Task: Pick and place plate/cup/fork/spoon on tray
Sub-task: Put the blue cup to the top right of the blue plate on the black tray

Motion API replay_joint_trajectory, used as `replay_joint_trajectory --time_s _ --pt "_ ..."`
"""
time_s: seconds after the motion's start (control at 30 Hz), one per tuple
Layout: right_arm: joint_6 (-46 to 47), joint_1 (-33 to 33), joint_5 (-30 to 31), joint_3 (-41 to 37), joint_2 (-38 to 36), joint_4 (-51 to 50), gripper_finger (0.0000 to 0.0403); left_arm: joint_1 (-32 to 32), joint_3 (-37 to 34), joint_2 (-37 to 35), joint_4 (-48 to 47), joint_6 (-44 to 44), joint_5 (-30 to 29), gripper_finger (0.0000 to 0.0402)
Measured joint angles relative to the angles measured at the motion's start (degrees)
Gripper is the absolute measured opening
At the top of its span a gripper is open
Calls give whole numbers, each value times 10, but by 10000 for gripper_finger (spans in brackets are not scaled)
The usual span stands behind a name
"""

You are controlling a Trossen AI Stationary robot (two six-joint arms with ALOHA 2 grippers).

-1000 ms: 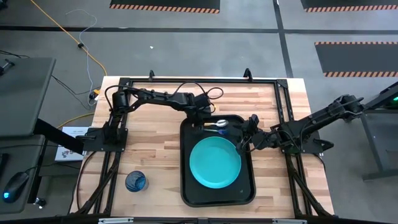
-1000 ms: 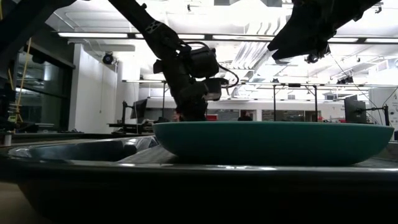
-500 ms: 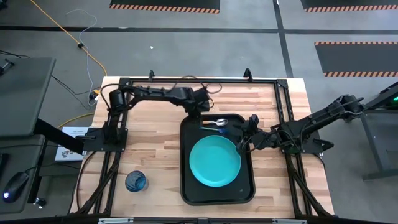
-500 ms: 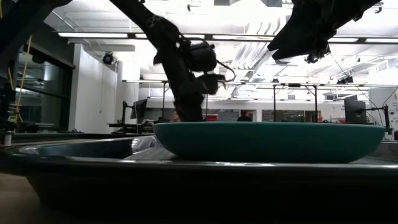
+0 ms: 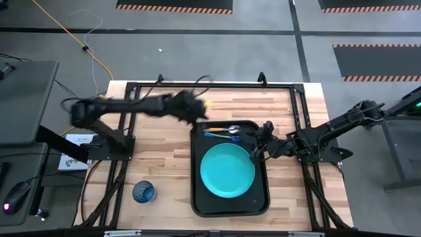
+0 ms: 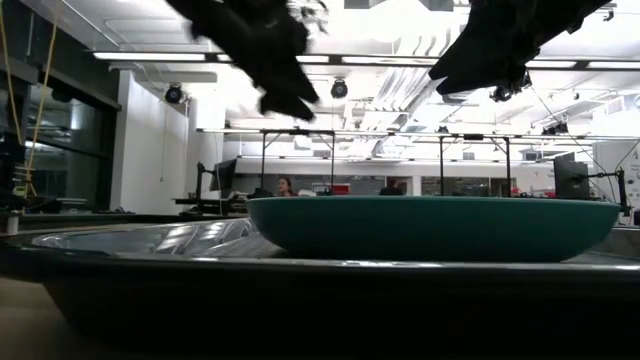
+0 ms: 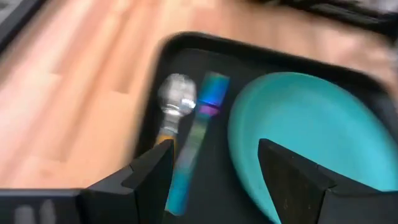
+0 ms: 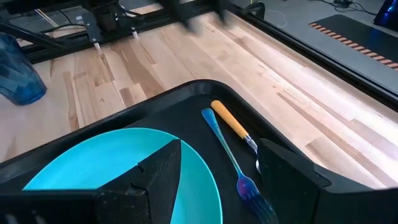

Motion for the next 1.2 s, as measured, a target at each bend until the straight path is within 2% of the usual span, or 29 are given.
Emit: replay_joint_trajectory --time_s 0.13,0.23,0.4,0.47,0.57,0.7,0.83,1.2 --pt "-3 0 0 0 0 -4 204 -96 -136 -133 68 -60 -23 225" --pt "-3 0 0 0 0 -8 204 -212 -182 -207 42 -90 -97 225" --pt "-2 0 -2 0 0 -9 204 -423 -164 -239 -81 -98 -247 225" --pt "7 0 -2 0 0 -11 204 -491 -137 -228 -126 -102 -279 225" --pt "23 0 -4 0 0 -12 204 -562 -100 -206 -222 -112 -294 225" --pt "31 0 -4 0 0 -11 204 -620 -52 -172 -339 -148 -300 225" --pt "35 0 -5 0 0 -10 204 -649 -30 -142 -424 -187 -295 225" --pt "35 0 -6 0 0 -14 204 -663 -29 -83 -435 -219 -219 225"
